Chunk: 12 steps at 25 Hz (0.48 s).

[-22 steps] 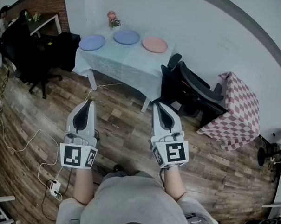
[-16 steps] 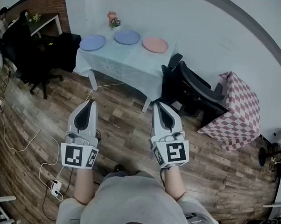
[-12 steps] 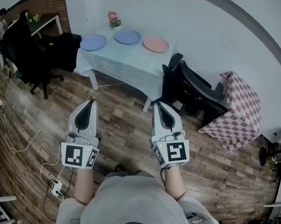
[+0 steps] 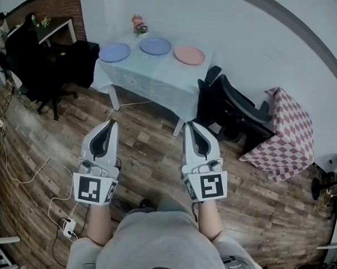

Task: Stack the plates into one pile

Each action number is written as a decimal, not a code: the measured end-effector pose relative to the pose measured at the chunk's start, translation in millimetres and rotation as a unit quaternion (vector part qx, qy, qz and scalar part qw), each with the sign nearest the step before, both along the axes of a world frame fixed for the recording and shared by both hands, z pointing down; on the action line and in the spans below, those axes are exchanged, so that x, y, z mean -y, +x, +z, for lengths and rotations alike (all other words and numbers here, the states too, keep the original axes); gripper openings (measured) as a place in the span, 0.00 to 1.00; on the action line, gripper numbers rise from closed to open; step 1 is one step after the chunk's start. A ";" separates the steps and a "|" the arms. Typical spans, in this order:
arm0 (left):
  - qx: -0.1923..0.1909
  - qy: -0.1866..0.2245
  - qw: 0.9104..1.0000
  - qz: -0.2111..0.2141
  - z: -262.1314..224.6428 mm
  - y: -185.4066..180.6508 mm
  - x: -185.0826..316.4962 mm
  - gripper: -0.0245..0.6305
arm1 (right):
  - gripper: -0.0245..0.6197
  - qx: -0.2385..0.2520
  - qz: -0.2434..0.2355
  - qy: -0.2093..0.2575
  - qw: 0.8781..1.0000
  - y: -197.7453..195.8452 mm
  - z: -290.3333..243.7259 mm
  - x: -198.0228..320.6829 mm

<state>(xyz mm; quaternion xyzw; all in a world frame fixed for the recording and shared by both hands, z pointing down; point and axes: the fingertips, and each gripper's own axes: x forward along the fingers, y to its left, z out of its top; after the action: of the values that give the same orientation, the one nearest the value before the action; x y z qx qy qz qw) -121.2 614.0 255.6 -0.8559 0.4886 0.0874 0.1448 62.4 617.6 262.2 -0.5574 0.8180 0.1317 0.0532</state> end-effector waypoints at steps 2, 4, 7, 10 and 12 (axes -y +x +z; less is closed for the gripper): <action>0.005 0.005 1.000 0.004 -0.1 0.7 0.0 0.04 | 0.04 0.013 -0.007 -0.006 1.000 -3.7 3.1 0.6; 0.005 0.005 1.000 0.007 0.5 2.4 2.4 0.04 | 0.04 0.026 -0.015 -0.021 0.999 -5.9 8.7 3.2; -0.008 -0.001 1.000 0.009 3.2 3.0 10.5 0.04 | 0.04 0.019 -0.009 -0.027 0.999 -4.7 14.3 11.2; -0.013 -0.008 1.000 0.006 6.9 4.5 28.6 0.04 | 0.04 0.014 0.003 -0.020 1.000 2.6 14.0 29.5; -0.007 -0.012 1.000 -0.001 9.0 5.8 43.3 0.04 | 0.04 0.019 0.008 -0.020 1.000 9.0 12.7 46.0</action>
<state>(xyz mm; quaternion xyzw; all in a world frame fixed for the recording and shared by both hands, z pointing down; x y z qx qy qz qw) -115.4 570.6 264.6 -0.8567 0.4911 0.0879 0.1309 71.3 571.6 274.9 -0.5674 0.8147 0.1052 0.0566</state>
